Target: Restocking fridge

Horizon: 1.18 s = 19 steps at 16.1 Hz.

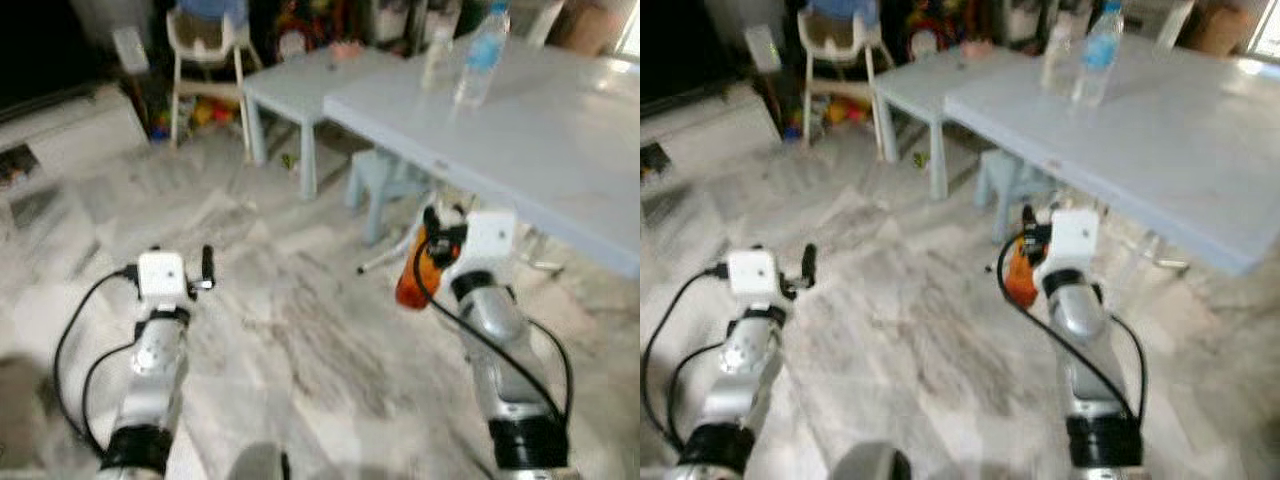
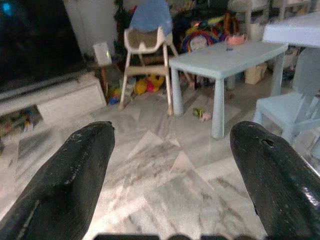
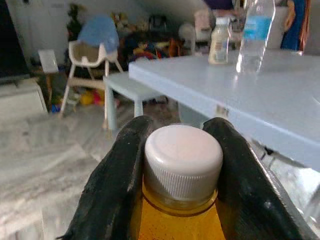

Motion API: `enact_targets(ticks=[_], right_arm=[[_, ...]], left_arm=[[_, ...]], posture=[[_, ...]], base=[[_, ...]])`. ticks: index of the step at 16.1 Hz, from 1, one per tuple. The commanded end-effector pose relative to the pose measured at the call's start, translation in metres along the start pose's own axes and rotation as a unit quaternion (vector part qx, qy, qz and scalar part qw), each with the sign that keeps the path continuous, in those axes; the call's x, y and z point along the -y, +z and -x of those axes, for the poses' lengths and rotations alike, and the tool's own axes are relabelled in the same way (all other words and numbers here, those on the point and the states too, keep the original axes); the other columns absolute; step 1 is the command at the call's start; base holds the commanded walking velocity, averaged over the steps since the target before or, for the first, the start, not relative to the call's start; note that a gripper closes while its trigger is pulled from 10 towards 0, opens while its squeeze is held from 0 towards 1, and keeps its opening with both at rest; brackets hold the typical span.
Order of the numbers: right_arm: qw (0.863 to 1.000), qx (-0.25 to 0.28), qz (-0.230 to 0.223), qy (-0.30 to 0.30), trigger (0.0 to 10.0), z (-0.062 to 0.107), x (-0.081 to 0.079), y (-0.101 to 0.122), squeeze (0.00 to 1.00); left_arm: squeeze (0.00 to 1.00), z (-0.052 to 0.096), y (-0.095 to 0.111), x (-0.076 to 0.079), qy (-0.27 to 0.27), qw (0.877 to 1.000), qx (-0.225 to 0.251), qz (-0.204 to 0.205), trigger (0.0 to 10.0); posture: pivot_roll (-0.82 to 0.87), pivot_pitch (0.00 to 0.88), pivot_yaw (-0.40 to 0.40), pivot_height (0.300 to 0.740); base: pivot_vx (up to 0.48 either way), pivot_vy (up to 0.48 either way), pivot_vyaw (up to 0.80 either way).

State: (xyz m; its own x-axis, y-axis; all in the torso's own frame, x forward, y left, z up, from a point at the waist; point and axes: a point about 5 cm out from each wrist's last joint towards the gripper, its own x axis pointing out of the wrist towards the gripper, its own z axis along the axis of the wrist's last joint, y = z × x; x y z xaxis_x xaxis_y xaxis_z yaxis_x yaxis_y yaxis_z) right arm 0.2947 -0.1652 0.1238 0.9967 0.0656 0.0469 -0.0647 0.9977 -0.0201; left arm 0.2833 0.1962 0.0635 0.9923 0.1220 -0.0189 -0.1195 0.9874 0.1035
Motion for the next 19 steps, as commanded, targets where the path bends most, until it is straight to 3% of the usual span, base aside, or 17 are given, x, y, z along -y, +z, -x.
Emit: enact_targets(ticks=[1,4,13,19], right_arm=[[1.0,0.029,0.004,-0.004,10.0,-0.002,0.001,0.011,0.0],[0.998,0.042,0.04,0.032,10.0,-0.002,-0.007,0.014,0.0],[0.994,0.062,0.06,0.066,10.0,-0.004,-0.014,0.019,0.0],[0.993,0.06,0.064,0.074,10.0,-0.003,-0.014,0.016,0.0]], left_arm=[[0.0,-0.003,0.006,0.001,0.002,1.0,0.014,0.001,10.0],[0.0,-0.003,0.006,0.0,0.006,1.0,0.016,-0.004,10.0],[0.0,-0.003,0.003,0.0,0.003,1.0,0.009,0.005,10.0],[0.0,0.0,0.002,-0.01,0.027,1.0,0.004,0.005,10.0]], posture=[[-0.04,0.0,0.05,0.74],[-0.03,0.0,0.048,0.74],[-0.03,0.0,0.047,0.74],[0.0,0.0,0.022,0.74]], base=[[0.0,0.0,0.0],[0.0,0.0,0.43],[0.266,-0.154,0.8],[0.0,0.0,0.8]])
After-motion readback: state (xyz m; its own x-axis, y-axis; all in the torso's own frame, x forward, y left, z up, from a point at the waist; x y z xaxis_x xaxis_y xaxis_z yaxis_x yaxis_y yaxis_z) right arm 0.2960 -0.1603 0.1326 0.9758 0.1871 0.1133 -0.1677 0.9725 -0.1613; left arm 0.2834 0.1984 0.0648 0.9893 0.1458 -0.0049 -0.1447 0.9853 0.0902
